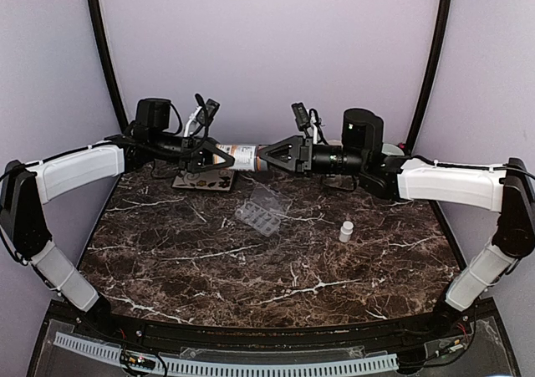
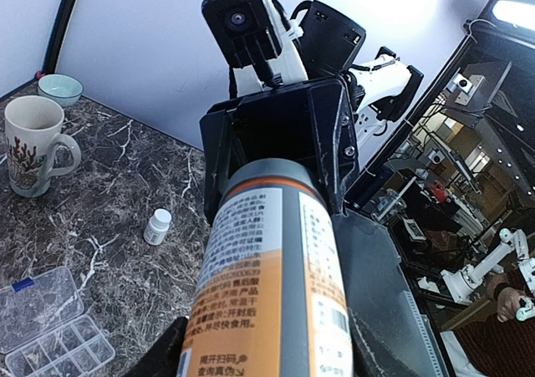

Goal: Sort the pills into containers
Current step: Unscrew the lid of the pill bottle.

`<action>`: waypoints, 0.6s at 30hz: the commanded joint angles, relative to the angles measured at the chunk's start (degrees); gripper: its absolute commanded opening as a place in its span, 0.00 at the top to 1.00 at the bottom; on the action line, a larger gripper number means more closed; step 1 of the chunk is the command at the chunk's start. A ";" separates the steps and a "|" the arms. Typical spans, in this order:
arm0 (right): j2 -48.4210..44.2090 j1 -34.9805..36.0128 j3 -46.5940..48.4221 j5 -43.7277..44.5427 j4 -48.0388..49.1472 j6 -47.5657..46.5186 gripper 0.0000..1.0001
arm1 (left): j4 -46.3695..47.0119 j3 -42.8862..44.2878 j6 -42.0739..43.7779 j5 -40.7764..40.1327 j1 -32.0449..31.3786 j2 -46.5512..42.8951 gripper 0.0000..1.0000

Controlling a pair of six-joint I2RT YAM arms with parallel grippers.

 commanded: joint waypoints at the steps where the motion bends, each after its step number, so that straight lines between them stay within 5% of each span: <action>1: -2.07 0.02 1.39 -1.13 -4.71 -17.91 0.77 | 3.50 0.51 -3.25 3.85 -0.16 -1.56 1.00; 9: -4.52 0.62 1.01 5.58 -13.81 -42.02 0.74 | 7.65 1.49 -9.74 9.49 -0.17 -0.40 1.00; 18: -6.02 2.85 0.95 13.94 -16.35 -49.87 0.72 | 16.65 0.09 -17.95 12.34 -0.16 0.28 1.00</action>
